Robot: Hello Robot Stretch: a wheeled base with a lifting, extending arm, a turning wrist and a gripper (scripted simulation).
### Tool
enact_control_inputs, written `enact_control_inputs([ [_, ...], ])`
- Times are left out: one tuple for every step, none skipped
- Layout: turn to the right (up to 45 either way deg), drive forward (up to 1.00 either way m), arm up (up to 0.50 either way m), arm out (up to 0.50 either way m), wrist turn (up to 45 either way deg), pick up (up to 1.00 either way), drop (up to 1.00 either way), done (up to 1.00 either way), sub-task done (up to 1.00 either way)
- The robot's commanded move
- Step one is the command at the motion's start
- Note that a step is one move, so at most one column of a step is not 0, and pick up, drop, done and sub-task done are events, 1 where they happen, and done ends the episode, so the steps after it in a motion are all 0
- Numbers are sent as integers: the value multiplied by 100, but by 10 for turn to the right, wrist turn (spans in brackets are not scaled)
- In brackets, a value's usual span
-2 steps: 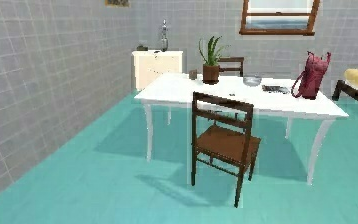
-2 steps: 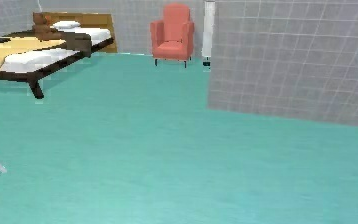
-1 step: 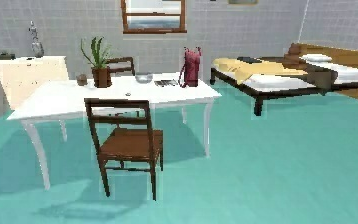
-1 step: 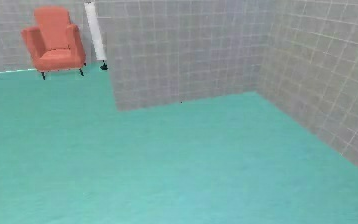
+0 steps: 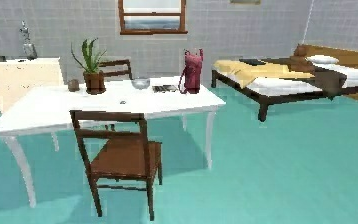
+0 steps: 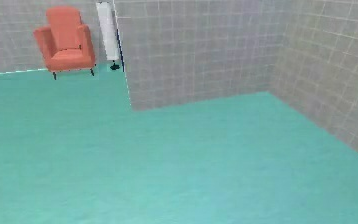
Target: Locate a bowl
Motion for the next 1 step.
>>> enact_control_inputs([
  [240,0,0,0,0,0,0,0,0],
])
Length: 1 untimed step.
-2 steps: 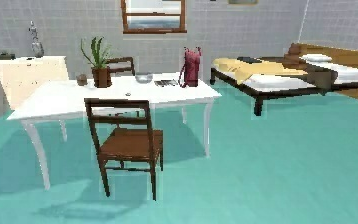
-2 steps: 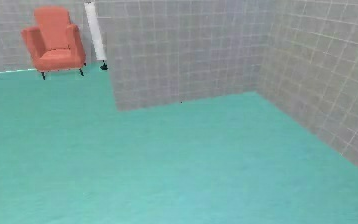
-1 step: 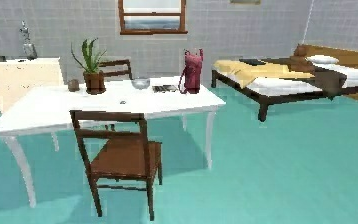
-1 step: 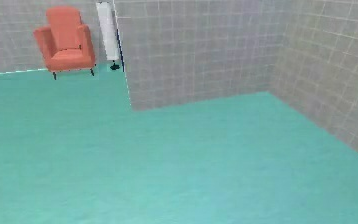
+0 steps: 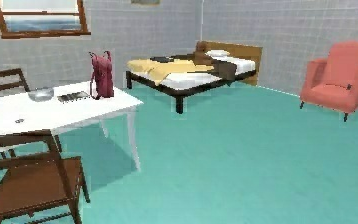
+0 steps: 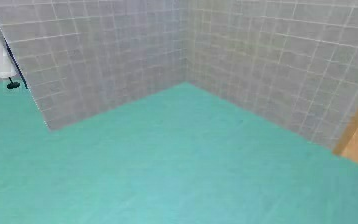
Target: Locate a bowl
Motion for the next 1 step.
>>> enact_control_inputs([
  [0,95,0,0,0,0,0,0,0],
])
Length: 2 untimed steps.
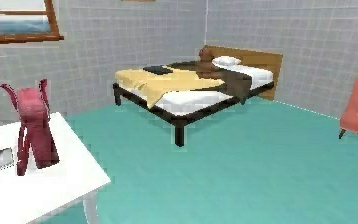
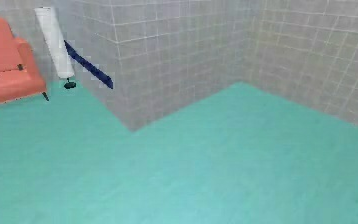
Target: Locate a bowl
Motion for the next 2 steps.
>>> enact_control_inputs([
  [450,0,0,0,0,0,0,0,0],
  [90,0,0,0,0,0,0,0,0],
])
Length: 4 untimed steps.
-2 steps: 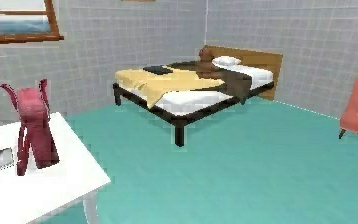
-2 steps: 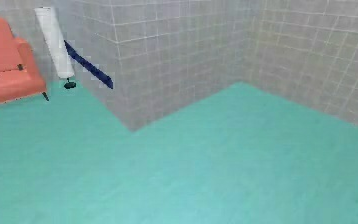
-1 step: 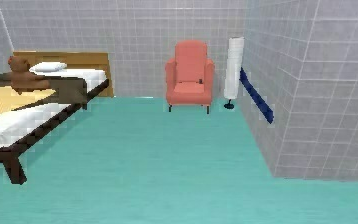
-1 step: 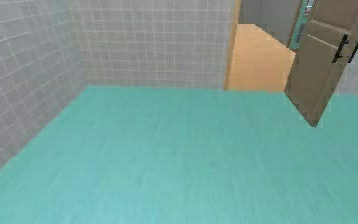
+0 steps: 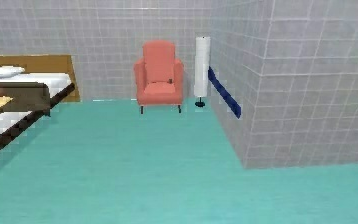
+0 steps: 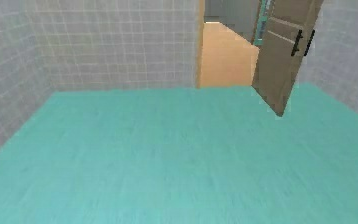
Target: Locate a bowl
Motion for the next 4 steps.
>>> enact_control_inputs([
  [0,5,0,0,0,0,0,0,0],
  [-450,0,0,0,0,0,0,0,0],
  [-450,0,0,0,0,0,0,0,0],
  [-180,0,0,0,0,0,0,0,0],
])
